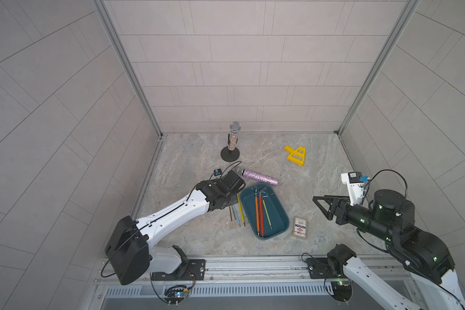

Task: Put the hex key on the desktop into the storage box
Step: Pick up the Allen key from the center of the board.

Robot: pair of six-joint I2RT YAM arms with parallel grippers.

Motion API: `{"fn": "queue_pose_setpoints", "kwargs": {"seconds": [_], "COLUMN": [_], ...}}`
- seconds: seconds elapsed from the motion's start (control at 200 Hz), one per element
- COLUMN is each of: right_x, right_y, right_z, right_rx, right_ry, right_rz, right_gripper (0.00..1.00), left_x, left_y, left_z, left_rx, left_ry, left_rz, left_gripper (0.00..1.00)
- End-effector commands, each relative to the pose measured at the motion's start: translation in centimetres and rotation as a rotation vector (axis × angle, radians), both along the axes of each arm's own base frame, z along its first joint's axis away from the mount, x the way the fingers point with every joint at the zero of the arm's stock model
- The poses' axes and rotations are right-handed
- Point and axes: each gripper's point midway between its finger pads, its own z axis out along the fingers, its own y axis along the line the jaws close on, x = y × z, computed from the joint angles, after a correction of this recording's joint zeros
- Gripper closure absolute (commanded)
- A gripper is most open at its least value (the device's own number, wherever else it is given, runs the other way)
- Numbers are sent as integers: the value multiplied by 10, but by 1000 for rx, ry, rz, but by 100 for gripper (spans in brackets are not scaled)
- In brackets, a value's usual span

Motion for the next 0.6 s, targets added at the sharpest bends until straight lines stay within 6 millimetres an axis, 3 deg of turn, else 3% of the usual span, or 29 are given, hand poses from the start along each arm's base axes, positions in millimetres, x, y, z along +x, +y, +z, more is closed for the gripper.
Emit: {"fn": "queue_pose_setpoints", "kwargs": {"seconds": [0.0, 0.28, 0.595], "right_x": [3, 3, 3], "right_y": [1, 1, 1], "right_z": [0, -1, -4], "right_rx": [-4, -5, -8], "right_ry": [-5, -4, 1], "right_rz": [-1, -1, -2], "right_gripper": [33, 33, 33], "left_x": [-4, -10, -14], "left_y": [-11, -16, -13], "left_z": [-22, -69, -93], "left_rx": [-44, 3, 10], "left_ry": [62, 192, 280], "left_rz": [-13, -17, -24], "left_gripper": [77, 72, 75]}}
